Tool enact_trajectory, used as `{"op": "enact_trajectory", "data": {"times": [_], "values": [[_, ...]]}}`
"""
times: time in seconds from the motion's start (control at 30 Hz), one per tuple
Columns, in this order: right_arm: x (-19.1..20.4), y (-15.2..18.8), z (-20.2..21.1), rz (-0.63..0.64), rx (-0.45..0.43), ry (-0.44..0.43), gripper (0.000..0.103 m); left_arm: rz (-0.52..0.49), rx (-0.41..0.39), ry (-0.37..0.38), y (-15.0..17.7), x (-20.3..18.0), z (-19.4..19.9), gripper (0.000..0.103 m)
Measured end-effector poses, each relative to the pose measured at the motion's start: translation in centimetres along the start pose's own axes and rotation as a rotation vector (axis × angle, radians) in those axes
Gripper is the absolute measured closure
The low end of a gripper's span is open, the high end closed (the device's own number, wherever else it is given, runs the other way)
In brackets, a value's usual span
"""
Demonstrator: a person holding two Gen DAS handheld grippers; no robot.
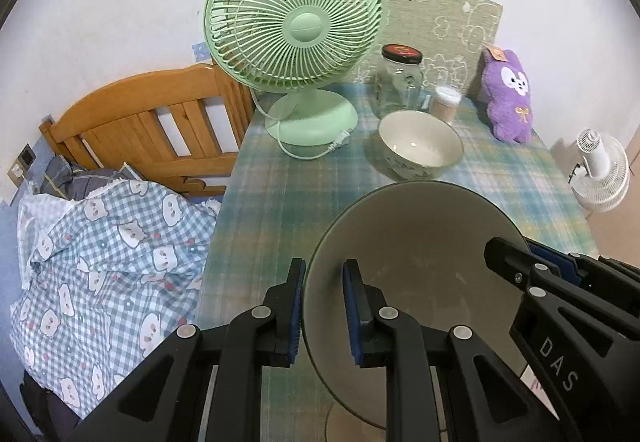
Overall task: Organize plates and bowls
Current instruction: 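Carry the cream bowl with both grippers toward the plate stack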
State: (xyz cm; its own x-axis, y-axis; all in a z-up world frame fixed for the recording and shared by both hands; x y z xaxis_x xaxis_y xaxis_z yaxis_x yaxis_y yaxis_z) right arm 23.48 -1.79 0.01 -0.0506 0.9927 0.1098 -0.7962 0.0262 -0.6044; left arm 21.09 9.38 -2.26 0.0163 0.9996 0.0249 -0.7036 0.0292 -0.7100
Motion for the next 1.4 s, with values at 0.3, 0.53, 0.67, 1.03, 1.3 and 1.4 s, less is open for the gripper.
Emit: {"op": "enact_trajectory", "data": {"times": [0.3, 0.53, 0.67, 1.03, 1.3, 1.4], "values": [[-0.2, 3.5, 2.5, -0.002, 0.004, 0.015, 0.085, -0.016, 0.004, 0.012, 3.0, -0.7, 2.2, 0.087], [-0.5, 6.2, 3.0, -0.008, 0.026, 0.022, 0.085, -0.02, 0.026, 0.019, 5.4, -1.2, 2.6, 0.087], [-0.8, 7.4, 2.7, -0.015, 0.046, 0.024, 0.085, -0.025, 0.034, 0.023, 6.4, -1.4, 2.5, 0.087], [-1.3, 9.9, 0.3, -0.029, 0.12, 0.031, 0.085, -0.013, 0.097, 0.032, 8.9, -1.4, 0.6, 0.087], [-1.1, 10.4, -1.6, -0.038, 0.155, 0.032, 0.085, -0.024, 0.113, 0.019, 9.3, -1.3, -0.7, 0.087], [-1.0, 10.5, -2.1, -0.038, 0.167, 0.035, 0.085, -0.022, 0.124, 0.023, 9.5, -1.2, -1.1, 0.087]]}}
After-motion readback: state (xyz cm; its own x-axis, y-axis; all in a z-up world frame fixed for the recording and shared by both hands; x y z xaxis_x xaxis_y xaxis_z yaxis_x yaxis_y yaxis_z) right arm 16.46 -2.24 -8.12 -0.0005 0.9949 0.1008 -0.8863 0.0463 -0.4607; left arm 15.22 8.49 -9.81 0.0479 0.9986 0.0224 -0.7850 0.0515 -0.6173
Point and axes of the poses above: each gripper's, at about its wrist camera, not at the fingertips, and z roughly against the way its jaws point, x to its left, y to its underside, the point moved 2 cm from there along -z, roughly the way its jaws point, and after that the axes turned 8 degrees about -x, right-handed, at the moved point
